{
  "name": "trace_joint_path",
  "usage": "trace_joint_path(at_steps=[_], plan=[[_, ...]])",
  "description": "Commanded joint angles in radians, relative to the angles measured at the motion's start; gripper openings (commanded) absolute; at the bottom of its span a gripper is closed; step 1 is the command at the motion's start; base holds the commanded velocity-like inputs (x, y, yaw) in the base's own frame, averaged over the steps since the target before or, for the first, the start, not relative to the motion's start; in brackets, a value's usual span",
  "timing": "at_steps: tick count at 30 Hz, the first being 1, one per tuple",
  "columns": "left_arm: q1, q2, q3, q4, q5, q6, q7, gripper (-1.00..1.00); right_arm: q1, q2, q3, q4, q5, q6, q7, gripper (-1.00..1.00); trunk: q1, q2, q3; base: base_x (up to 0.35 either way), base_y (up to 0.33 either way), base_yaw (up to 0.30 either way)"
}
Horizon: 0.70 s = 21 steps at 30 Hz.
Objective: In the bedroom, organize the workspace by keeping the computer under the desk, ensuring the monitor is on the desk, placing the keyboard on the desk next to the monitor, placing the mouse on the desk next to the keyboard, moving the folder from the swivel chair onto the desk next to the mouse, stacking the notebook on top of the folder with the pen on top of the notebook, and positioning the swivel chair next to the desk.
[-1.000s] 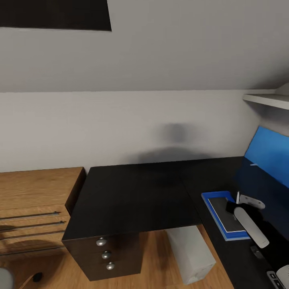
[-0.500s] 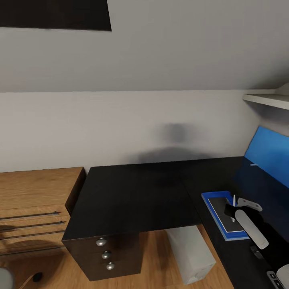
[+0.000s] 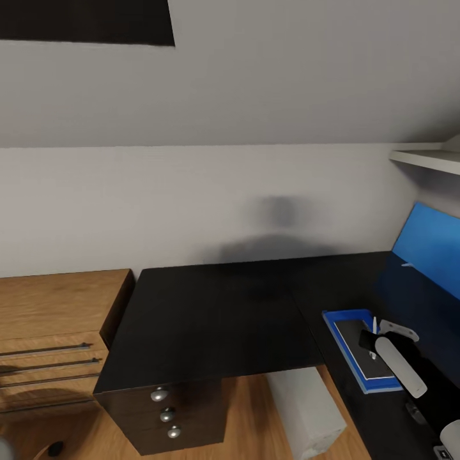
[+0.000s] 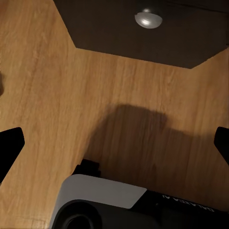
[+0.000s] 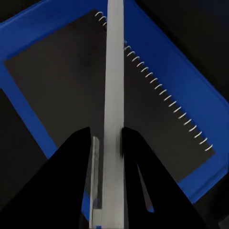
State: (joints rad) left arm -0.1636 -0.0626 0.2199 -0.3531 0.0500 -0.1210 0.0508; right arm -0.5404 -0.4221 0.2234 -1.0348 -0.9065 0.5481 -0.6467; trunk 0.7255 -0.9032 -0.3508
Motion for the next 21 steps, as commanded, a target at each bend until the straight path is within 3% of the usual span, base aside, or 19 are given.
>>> trace_joint_path(at_steps=[1,21], plan=[[-0.001,0.000,-0.001,0.000,0.005,-0.003,0.003,1.00,-0.001,-0.001,0.004,0.001,-0.008,0.001,-0.006,-1.00,0.000,-0.001,-0.001,0.160,0.000,0.000],[-0.001,0.006,-0.001,0.000,0.005,-0.003,0.003,1.00,-0.004,0.000,0.005,0.074,0.005,-0.008,0.006,-1.00,0.000,-0.001,-0.001,0.014,0.000,0.000]])
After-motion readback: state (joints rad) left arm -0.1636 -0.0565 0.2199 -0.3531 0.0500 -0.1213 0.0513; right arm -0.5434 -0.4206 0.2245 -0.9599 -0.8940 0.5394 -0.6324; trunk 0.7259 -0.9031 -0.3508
